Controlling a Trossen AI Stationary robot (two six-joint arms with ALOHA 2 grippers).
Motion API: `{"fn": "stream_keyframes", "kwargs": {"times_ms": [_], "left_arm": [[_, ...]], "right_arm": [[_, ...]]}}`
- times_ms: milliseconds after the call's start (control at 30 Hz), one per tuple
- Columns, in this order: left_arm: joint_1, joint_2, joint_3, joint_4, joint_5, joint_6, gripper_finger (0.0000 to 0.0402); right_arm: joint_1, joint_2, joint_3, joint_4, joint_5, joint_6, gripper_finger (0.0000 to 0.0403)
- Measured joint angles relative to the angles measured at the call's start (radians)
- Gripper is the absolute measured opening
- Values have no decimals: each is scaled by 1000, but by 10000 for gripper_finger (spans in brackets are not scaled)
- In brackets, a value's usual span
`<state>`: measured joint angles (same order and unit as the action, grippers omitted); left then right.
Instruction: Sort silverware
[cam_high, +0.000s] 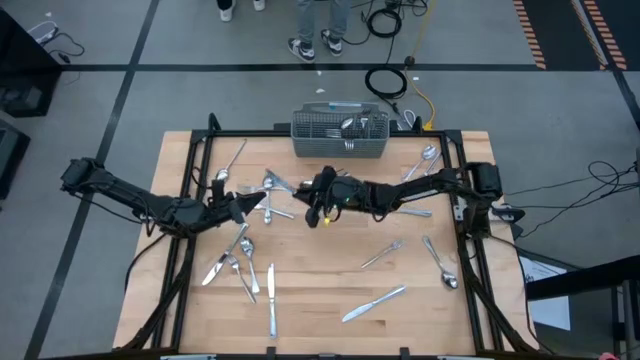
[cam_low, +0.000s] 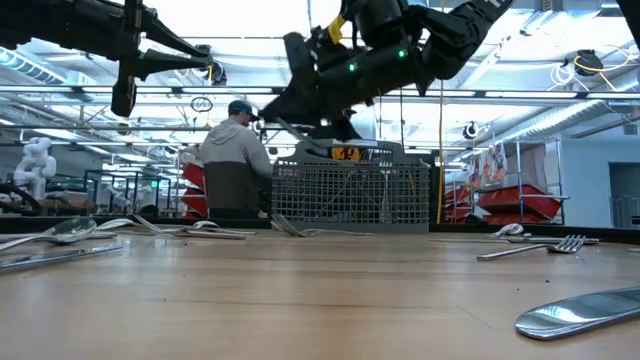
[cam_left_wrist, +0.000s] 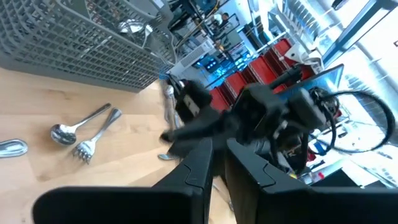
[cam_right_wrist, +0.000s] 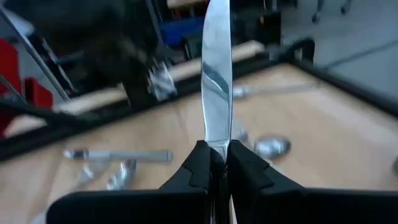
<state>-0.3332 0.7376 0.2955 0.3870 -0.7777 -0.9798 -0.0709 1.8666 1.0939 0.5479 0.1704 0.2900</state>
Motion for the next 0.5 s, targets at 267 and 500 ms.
{"fn": "stream_keyframes", "kwargs": {"times_ms": [267, 500], "left_arm": [[0, -7, 0, -3, 0, 1, 48], [0, -7, 0, -3, 1, 2, 48]], "right_arm": [[-88, -56, 0, 113, -94, -43, 15], [-164, -59, 0, 344, -177, -41, 15]]}}
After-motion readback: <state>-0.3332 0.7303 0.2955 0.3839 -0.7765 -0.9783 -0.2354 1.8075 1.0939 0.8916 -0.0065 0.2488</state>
